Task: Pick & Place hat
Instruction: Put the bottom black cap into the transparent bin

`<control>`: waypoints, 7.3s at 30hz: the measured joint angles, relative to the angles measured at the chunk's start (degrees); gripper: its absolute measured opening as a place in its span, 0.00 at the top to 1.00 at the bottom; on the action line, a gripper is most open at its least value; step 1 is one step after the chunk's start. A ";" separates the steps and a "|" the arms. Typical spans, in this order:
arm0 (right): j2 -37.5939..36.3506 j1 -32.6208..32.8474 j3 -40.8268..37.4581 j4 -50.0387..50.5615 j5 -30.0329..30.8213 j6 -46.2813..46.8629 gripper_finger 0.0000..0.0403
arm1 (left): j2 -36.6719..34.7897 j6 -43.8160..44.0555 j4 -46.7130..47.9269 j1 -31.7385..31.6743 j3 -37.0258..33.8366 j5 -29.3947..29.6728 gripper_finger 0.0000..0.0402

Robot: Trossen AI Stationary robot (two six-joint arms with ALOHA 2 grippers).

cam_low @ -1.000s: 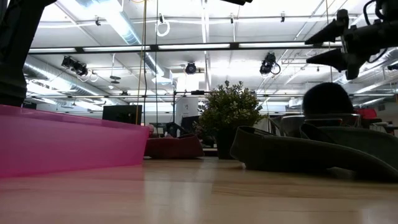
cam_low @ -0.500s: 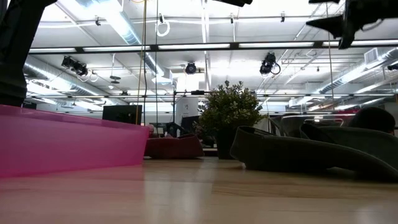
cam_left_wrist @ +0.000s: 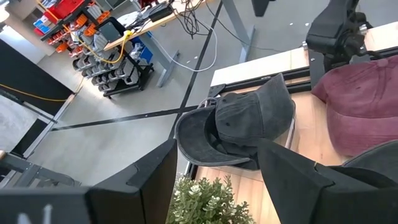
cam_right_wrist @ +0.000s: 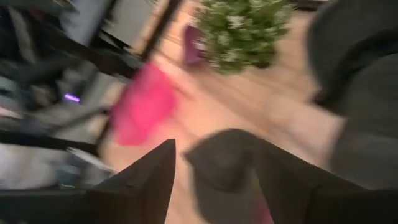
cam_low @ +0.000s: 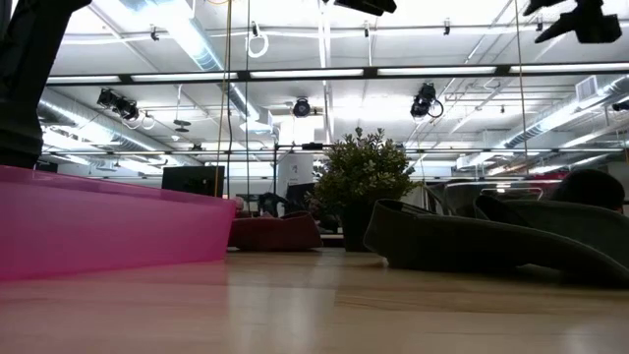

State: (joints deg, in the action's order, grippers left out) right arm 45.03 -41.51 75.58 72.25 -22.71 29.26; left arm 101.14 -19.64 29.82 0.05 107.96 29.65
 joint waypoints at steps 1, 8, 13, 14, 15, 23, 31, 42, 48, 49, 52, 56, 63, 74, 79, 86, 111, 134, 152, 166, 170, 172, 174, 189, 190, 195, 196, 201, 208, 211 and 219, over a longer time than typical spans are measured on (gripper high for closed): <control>1.14 0.18 1.77 2.92 1.88 -3.04 0.48 | -0.02 0.00 0.00 0.00 0.00 0.00 0.43; 6.50 5.33 5.61 18.08 14.89 -20.29 0.51 | 0.00 0.00 0.00 0.00 0.00 0.02 0.43; 8.09 10.95 2.69 17.67 20.52 -27.19 0.51 | -0.02 0.11 0.01 0.00 0.01 0.07 0.43; 8.78 11.91 2.06 17.97 22.81 -27.51 0.51 | 0.00 0.50 0.01 0.00 0.00 0.07 0.43; 9.21 12.77 1.46 17.86 24.70 -27.58 0.51 | 0.00 1.06 0.00 0.00 0.02 0.06 0.43; 15.80 16.29 -1.72 17.74 28.30 -22.39 0.51 | -0.01 2.71 0.07 0.00 0.00 0.15 0.43; 18.19 14.90 -1.72 17.61 17.92 -4.20 0.51 | -0.01 2.53 0.11 0.00 0.00 0.28 0.43; 16.95 13.91 -1.72 7.86 -8.59 18.76 0.51 | -0.02 1.84 4.05 0.00 0.00 1.90 0.43; 12.55 13.78 -1.74 -3.59 1.47 35.72 0.51 | 0.00 2.18 7.25 0.00 0.00 6.30 0.43; 11.39 13.80 -1.74 -7.12 4.40 38.69 0.51 | -0.02 2.49 7.59 0.00 0.00 6.78 0.43; 8.64 13.78 -1.74 -20.33 15.03 46.61 0.51 | -0.01 2.55 7.82 0.15 0.00 7.16 0.43; 7.09 13.78 -1.74 -36.64 21.00 49.09 0.51 | -0.02 2.54 7.80 0.17 0.00 7.17 0.43; 9.98 14.06 -1.25 -76.49 20.80 31.69 0.51 | -0.01 2.49 7.80 0.17 0.00 7.19 0.43; 23.92 17.35 29.97 -64.36 20.74 -1.75 0.51 | 0.00 2.56 9.33 0.54 0.00 7.48 0.43; 29.33 17.65 45.67 -51.81 22.55 -18.72 0.51 | -0.02 2.56 9.99 1.13 0.00 9.74 0.43; 32.18 18.79 51.46 -28.94 25.69 -50.03 0.49 | -0.01 2.56 9.94 1.41 0.00 10.64 0.43; 27.41 29.12 20.34 17.75 35.21 -50.41 0.49 | -0.02 2.60 10.40 0.11 0.00 10.64 0.43; 17.03 31.64 -14.84 17.09 40.01 -47.85 0.49 | -0.02 4.09 10.71 0.11 0.00 10.62 0.43; 17.06 31.54 -29.65 8.56 50.95 -41.62 0.49 | -0.02 5.38 10.70 0.17 0.00 10.60 0.43; 17.08 29.07 -31.44 4.06 53.78 -41.27 0.66 | -0.02 5.99 10.69 0.20 0.00 8.61 0.43; 17.08 28.77 -31.44 5.66 54.20 -41.66 0.90 | -0.02 5.99 10.69 0.20 0.00 8.61 0.43; 17.03 28.77 -30.99 6.73 55.25 -41.70 0.96 | -0.02 6.01 10.69 0.20 0.00 8.61 0.43; 17.08 28.77 -30.07 7.42 55.40 -41.51 0.96 | -0.02 5.99 10.68 0.20 0.00 8.61 0.43; 18.42 28.77 -7.33 15.78 54.89 -53.49 0.99 | -0.02 6.02 10.68 0.15 0.00 8.26 0.43; 18.79 28.77 -6.13 15.82 54.74 -56.13 1.00 | -0.02 6.03 10.67 0.15 0.00 8.07 0.43; 22.33 28.44 -1.10 14.91 54.26 -65.04 1.00 | -0.02 6.05 10.67 0.20 0.00 8.00 0.43; 23.14 27.88 -0.48 14.23 54.08 -66.06 1.00 | -0.02 6.07 10.67 0.20 0.00 8.00 0.43; 27.64 24.65 0.50 14.46 50.50 -71.63 1.00 | -0.02 7.13 10.69 0.29 0.00 7.98 0.43; 32.76 22.52 0.34 15.37 49.97 -74.58 1.00 | -0.02 7.13 10.71 1.15 0.00 7.98 0.43; 33.78 22.02 0.32 15.72 50.02 -75.38 1.00 | -0.02 7.13 10.71 1.31 0.00 7.96 0.43; 31.69 22.11 1.94 17.86 51.29 -73.22 1.00 | -0.02 7.10 10.73 1.46 0.00 7.98 0.43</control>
State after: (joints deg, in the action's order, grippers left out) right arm 76.72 -19.39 77.52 90.11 28.58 -43.97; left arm 101.12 -12.53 40.56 1.52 107.96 37.63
